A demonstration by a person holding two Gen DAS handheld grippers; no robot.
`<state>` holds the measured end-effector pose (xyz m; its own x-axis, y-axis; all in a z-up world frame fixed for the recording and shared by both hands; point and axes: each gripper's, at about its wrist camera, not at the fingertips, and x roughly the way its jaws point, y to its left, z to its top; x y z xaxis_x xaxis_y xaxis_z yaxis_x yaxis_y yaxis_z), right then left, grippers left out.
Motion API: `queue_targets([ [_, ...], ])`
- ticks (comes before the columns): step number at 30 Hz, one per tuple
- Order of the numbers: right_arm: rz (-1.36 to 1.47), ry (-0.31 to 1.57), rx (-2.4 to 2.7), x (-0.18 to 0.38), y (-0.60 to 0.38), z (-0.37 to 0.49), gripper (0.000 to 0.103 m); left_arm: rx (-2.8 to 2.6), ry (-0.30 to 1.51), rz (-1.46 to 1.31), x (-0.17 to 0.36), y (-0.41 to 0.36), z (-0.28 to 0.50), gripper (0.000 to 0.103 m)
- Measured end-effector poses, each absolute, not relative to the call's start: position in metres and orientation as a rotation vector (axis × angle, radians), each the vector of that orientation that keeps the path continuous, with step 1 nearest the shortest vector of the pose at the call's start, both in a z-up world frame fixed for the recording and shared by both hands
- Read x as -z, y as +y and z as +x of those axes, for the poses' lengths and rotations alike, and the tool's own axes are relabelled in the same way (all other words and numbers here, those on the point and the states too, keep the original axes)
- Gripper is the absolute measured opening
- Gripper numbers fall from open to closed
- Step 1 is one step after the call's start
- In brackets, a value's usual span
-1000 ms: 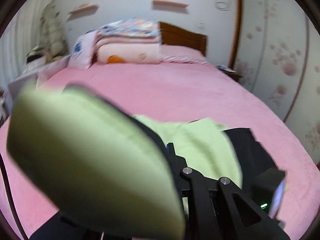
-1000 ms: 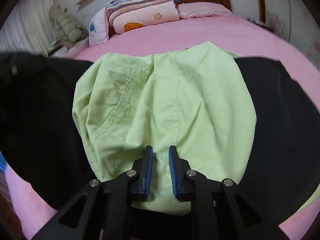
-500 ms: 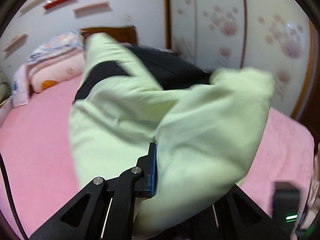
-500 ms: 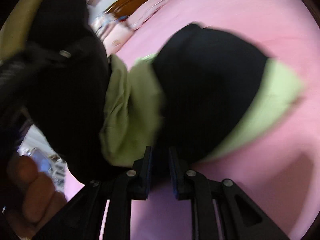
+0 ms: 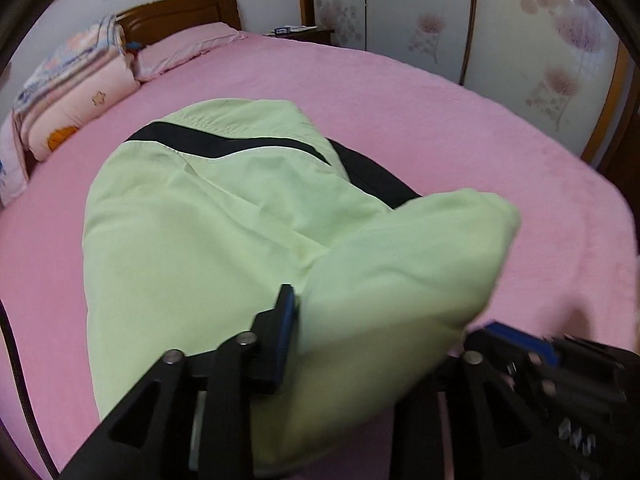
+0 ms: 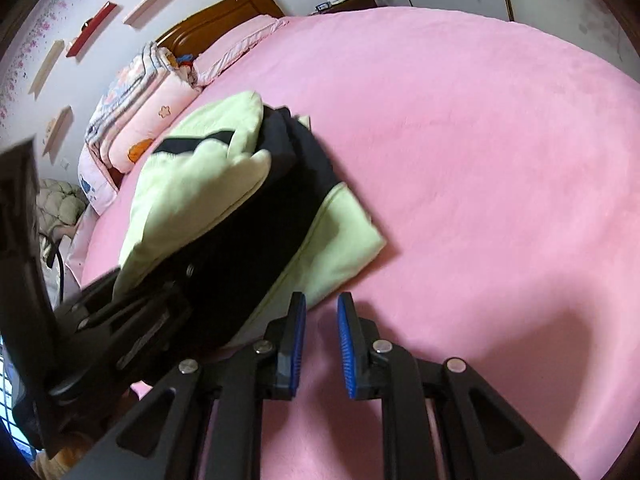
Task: Fold large clothes
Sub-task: 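Lift the bundle with both grippers and fold it over onto itself, then open both grippers and release the folded bundle on the bed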
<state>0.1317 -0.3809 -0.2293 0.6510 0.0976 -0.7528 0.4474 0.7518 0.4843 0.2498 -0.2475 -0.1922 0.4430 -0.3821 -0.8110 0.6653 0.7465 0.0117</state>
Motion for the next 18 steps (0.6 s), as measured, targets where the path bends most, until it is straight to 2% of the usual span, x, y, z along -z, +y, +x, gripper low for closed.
queue_targets([
  [1,0.720,0.844,0.213,0.226,-0.382,0.131,0.016,0.698,0.911,0.331,0.187,-0.243,0.247,0.052],
  [3,0.737,0.821,0.200,0.216,-0.384,0.128,0.016,0.749,0.919,0.288,0.177,-0.236,0.236,0.070],
  [4,0.738,0.812,0.198,0.210,-0.386,0.127,0.016,0.772,0.912,0.269,0.171,-0.230,0.229,0.073],
  [6,0.741,0.792,0.194,0.201,-0.396,0.128,0.020,0.808,0.887,0.244,0.155,-0.220,0.213,0.074],
  [7,0.748,0.780,0.186,0.197,-0.403,0.127,0.025,0.811,0.879,0.235,0.149,-0.219,0.212,0.074],
  [9,0.774,0.754,0.153,0.193,-0.418,0.118,0.041,0.802,0.855,0.205,0.137,-0.207,0.205,0.077],
  [11,0.786,0.744,0.119,0.190,-0.420,0.121,0.046,0.770,0.839,0.161,0.129,-0.197,0.207,0.082],
  [18,0.779,0.847,0.027,0.201,-0.409,0.169,0.049,0.493,0.860,0.008,0.137,-0.128,0.247,0.084],
])
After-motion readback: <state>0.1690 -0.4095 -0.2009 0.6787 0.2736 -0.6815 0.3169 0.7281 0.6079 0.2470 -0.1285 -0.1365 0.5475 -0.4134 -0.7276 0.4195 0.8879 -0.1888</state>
